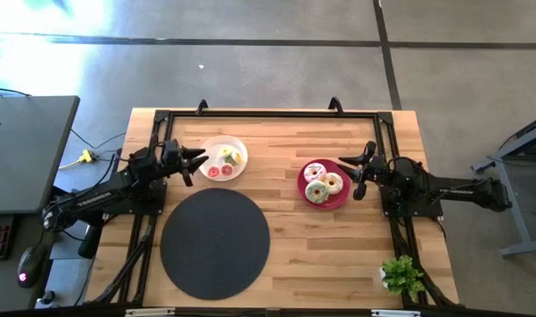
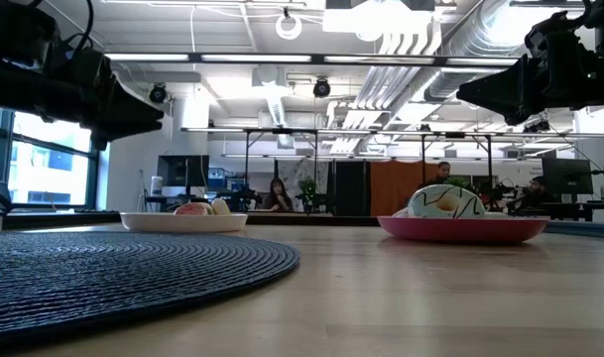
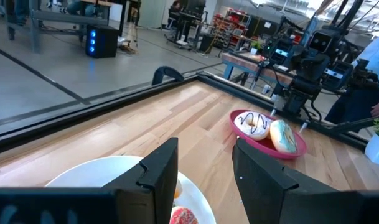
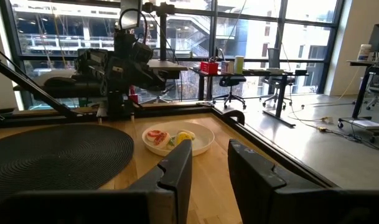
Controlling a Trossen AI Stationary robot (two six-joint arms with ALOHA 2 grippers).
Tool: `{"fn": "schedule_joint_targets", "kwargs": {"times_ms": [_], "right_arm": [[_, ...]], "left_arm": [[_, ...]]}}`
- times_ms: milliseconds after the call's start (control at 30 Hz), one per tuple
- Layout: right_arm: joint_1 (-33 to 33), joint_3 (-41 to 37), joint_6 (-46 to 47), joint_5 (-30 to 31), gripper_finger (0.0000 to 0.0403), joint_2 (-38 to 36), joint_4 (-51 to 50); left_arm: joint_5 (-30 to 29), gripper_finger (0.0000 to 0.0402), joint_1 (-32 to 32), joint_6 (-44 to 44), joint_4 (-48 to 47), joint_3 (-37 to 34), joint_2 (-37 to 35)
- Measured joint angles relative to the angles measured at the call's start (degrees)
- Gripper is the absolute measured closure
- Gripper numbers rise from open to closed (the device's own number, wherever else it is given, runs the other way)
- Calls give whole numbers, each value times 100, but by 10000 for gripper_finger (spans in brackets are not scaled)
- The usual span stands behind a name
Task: Pick & Place donuts
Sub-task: Return to Home Position
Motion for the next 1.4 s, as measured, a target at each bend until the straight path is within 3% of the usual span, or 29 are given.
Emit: {"fn": "schedule_joint_targets", "kwargs": {"times_ms": [333,1400], "right_arm": [[0,0,0,1,309,0,1],[0,-2,0,2,309,2,2]], "left_arm": [[0,254,0,0,-1,0,-507],[-39,254,0,0,-26,0,-495]]}}
